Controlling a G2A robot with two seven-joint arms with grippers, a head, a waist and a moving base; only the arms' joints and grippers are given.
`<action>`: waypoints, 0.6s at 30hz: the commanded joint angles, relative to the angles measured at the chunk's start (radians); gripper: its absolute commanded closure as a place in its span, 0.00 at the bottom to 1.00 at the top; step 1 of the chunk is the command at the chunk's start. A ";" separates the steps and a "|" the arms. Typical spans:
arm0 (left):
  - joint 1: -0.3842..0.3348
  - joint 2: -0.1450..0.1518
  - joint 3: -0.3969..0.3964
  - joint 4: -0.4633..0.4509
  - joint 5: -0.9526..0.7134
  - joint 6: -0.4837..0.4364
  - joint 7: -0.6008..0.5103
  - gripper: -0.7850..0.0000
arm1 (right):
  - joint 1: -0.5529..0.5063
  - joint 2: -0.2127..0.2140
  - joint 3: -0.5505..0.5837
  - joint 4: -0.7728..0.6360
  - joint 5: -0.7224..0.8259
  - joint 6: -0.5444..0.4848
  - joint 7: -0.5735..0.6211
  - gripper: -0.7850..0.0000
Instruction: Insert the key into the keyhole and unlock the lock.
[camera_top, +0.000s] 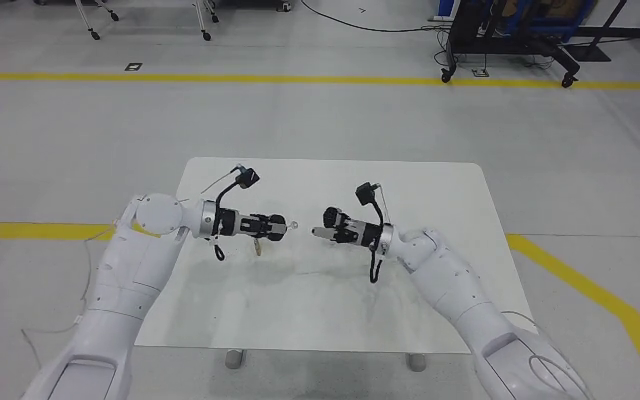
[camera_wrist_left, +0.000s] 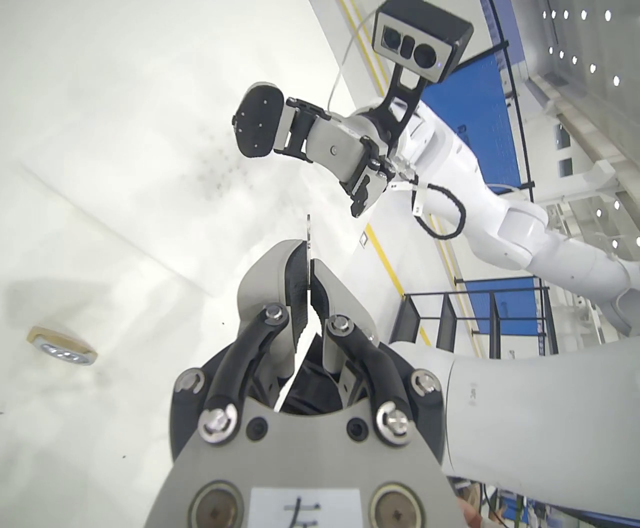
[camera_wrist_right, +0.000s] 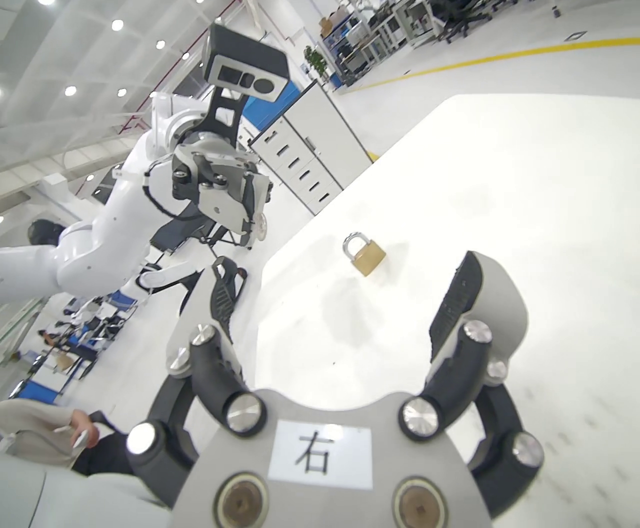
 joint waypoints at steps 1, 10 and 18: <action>-0.006 0.001 0.025 0.000 0.006 -0.005 0.008 1.00 | -0.004 -0.002 -0.014 0.004 0.133 0.020 0.112 0.47; -0.034 0.011 0.099 0.009 -0.010 -0.023 0.026 1.00 | 0.016 -0.003 -0.067 0.003 0.492 0.087 0.376 0.61; -0.042 0.024 0.139 0.001 -0.040 -0.032 0.035 1.00 | 0.031 0.006 -0.117 0.001 0.617 0.143 0.432 0.65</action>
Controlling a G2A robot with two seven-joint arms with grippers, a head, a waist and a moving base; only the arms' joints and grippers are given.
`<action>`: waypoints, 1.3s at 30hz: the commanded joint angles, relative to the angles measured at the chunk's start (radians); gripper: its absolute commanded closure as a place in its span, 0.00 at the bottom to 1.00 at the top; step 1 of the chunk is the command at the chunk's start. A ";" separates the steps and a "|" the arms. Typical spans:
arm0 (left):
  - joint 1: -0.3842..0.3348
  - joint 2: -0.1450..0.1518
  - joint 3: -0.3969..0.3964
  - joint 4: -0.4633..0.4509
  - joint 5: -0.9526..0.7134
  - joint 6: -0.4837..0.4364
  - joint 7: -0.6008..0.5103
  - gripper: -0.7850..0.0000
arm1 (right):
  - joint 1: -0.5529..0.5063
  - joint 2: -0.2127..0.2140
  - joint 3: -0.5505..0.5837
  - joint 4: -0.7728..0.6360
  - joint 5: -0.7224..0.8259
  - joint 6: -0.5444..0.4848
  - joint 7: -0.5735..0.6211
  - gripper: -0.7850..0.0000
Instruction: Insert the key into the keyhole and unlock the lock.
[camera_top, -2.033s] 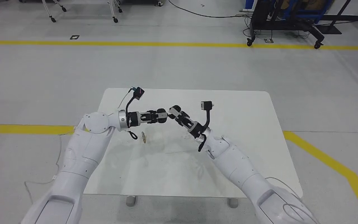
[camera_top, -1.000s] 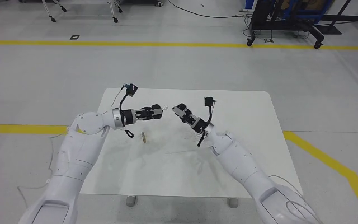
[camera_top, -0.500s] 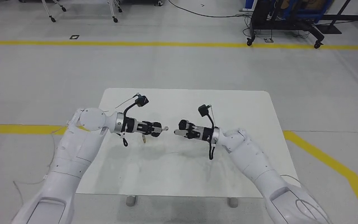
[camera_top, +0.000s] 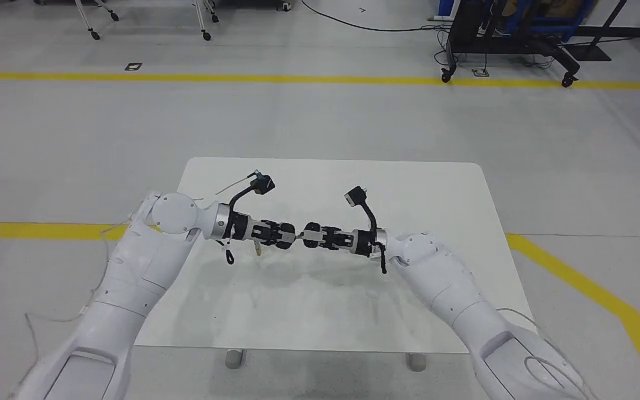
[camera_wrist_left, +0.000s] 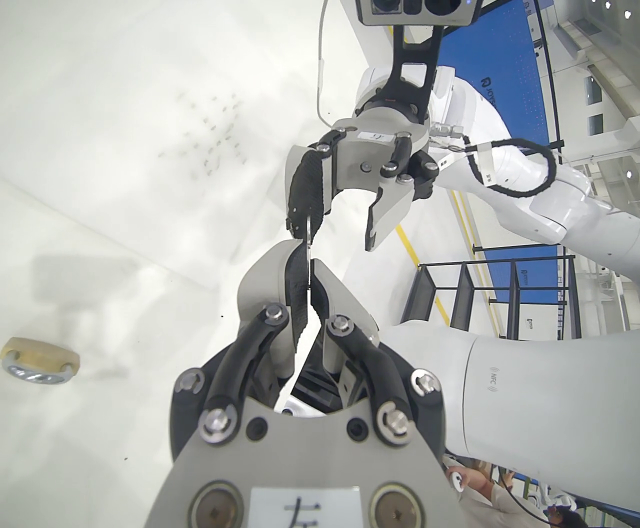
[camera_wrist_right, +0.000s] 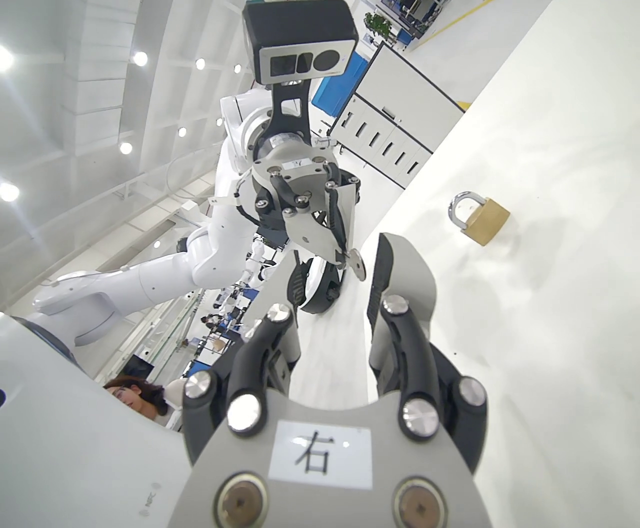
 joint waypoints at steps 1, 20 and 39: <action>-0.002 0.005 0.011 -0.003 -0.008 -0.001 0.001 1.00 | 0.007 0.001 -0.011 0.008 0.011 0.000 0.000 0.67; -0.031 0.036 0.073 0.009 -0.056 -0.013 0.013 1.00 | 0.033 0.014 -0.112 0.019 0.086 -0.001 -0.001 1.00; -0.020 0.082 0.057 -0.055 0.401 0.259 0.313 0.00 | 0.016 0.129 0.028 0.045 0.159 -0.152 -0.152 1.00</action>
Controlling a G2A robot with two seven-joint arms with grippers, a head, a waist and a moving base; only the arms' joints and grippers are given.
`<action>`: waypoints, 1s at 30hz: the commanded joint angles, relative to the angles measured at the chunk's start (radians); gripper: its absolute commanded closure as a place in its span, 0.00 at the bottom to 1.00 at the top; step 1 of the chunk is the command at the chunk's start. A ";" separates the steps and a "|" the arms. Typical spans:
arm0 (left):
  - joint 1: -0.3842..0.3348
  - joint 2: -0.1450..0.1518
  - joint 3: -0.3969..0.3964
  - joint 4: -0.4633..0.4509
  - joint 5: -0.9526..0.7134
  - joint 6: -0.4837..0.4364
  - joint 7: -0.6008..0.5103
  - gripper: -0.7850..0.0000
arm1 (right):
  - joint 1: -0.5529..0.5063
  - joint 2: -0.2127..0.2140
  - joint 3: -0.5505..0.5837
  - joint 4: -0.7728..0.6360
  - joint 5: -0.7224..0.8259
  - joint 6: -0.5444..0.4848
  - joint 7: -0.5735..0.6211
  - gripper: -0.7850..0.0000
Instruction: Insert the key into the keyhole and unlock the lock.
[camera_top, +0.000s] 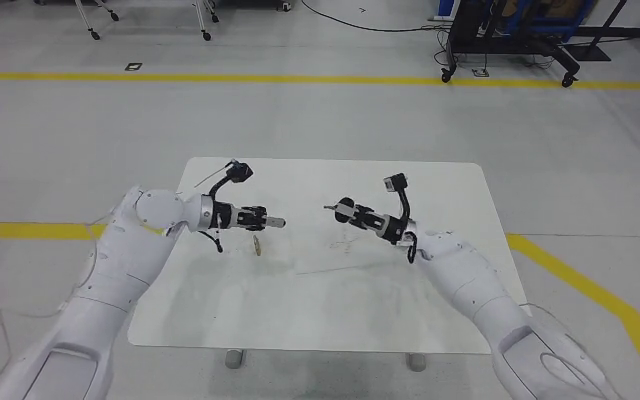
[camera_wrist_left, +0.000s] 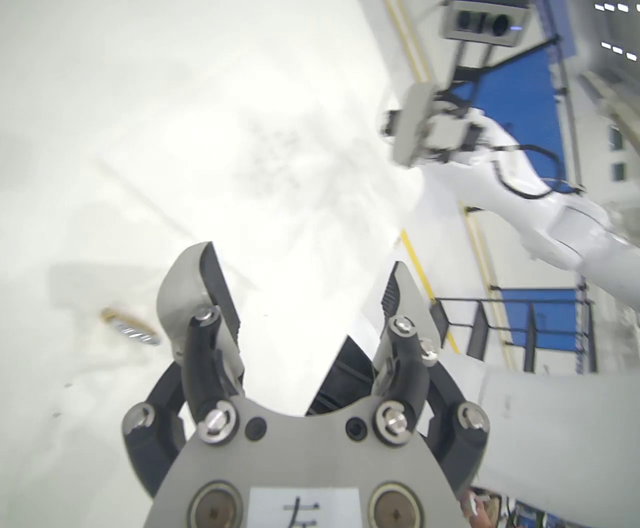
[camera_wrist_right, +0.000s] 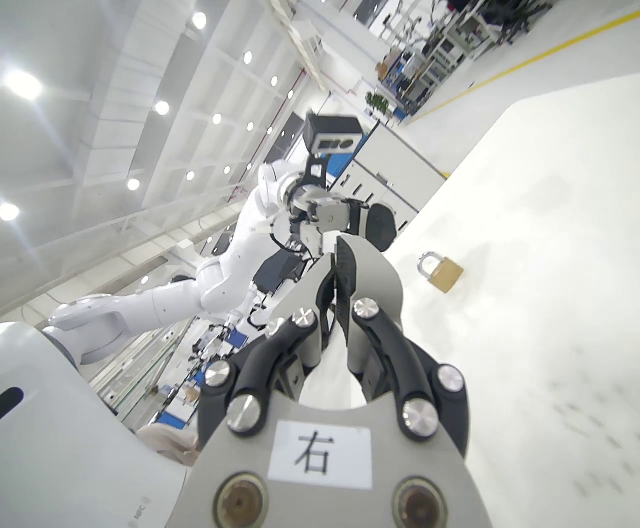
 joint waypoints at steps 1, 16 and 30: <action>0.032 0.009 0.018 -0.098 0.253 0.199 0.098 0.00 | -0.014 0.024 0.056 -0.006 0.019 0.001 0.001 1.00; 0.116 -0.009 0.122 -0.302 0.564 0.693 0.031 0.09 | -0.061 0.055 0.128 -0.049 0.072 0.001 0.001 1.00; 0.080 -0.052 0.169 -0.219 0.564 0.735 0.039 0.50 | -0.061 0.055 0.128 -0.049 0.072 0.001 0.001 1.00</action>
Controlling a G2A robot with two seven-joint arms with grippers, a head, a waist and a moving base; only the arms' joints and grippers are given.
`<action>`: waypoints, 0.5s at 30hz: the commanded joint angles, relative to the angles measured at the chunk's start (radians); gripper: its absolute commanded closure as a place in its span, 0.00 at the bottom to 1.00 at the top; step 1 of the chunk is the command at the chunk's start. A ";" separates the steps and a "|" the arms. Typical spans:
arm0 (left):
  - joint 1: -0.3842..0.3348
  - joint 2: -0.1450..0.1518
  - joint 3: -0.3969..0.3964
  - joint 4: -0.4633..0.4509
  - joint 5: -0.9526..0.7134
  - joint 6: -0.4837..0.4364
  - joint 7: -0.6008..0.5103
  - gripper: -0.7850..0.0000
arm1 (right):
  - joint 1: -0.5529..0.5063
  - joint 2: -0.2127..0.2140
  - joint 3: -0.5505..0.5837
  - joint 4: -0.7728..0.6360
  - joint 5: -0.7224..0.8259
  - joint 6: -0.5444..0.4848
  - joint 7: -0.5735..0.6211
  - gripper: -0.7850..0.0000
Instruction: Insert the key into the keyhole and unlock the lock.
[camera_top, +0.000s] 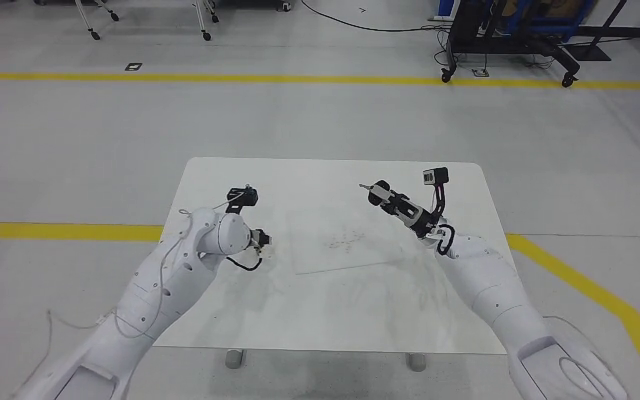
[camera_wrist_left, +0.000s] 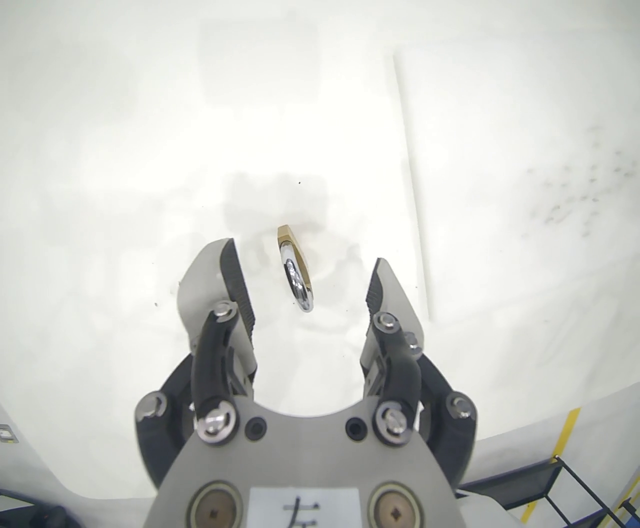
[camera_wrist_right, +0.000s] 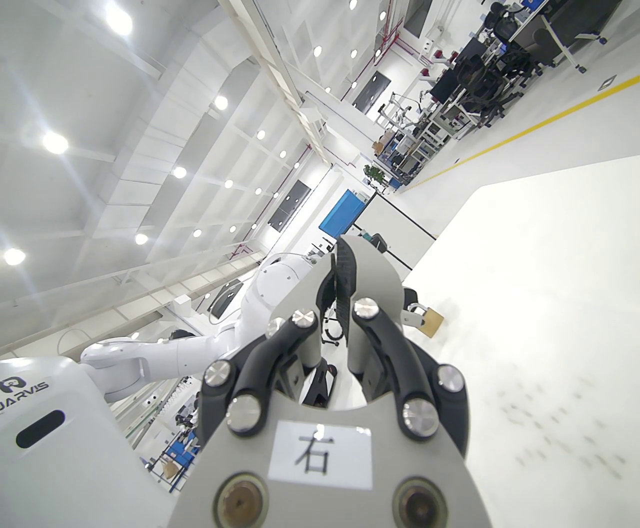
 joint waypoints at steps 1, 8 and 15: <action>-0.006 -0.006 0.004 0.010 0.001 0.008 -0.001 0.51 | 0.000 0.000 0.000 0.000 0.000 0.000 0.000 1.00; -0.016 -0.020 0.010 0.031 0.003 0.019 -0.006 0.56 | 0.000 0.000 0.000 0.000 0.000 0.000 0.000 1.00; -0.021 -0.031 0.008 0.045 0.013 0.039 -0.009 1.00 | 0.000 0.000 0.000 0.000 0.000 0.000 0.000 1.00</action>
